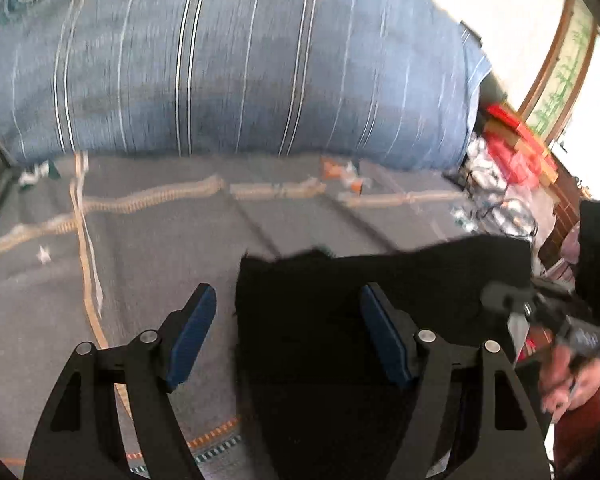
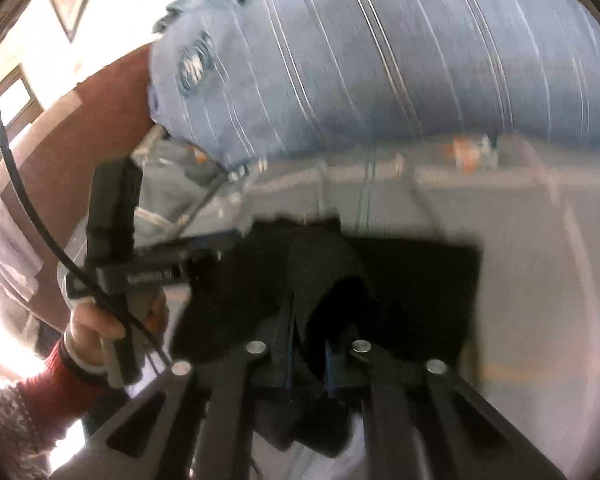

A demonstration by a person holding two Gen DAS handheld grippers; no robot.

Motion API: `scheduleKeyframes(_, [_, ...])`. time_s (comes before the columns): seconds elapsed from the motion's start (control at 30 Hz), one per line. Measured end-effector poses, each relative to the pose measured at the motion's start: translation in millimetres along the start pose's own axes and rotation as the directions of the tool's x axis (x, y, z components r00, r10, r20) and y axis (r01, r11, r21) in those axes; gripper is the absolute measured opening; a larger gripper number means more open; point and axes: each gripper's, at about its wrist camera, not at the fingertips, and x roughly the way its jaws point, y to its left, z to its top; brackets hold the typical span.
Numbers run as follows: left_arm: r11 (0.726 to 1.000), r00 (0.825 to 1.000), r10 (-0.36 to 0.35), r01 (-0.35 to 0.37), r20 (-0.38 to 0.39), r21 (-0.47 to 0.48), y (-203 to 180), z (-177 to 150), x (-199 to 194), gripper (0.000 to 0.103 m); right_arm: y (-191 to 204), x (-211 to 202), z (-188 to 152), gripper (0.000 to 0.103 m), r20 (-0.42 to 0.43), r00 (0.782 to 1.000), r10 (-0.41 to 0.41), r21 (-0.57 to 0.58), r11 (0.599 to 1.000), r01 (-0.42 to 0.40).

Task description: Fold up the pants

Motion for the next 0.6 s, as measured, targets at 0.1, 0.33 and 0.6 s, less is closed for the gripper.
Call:
scheduleKeyframes(0.1, [1.0, 1.0, 0.004, -0.004, 0.004, -0.01, -3.4, -1.1, 7.5, 0.075, -18.1, 8.7, 11.4, 0.01, -0.03, 0.994, -0.109, -0.014, 0.994, 0.108])
scheduleKeyframes(0.33, [0.999, 0.997, 0.036, -0.037, -0.061, -0.02, -0.8, -8.8, 19.1, 0.075, -51.5, 19.2, -9.8, 0.03, -0.044, 0.985, -0.168, 0.114, 0.978, 0.172])
scheduleKeyframes(0.6, [0.993, 0.993, 0.119, -0.119, -0.016, 0.0, -18.8, 5.3, 7.1, 0.075, -29.4, -24.2, -1.0, 0.033, 0.038, 0.987, -0.153, 0.092, 0.985, 0.149])
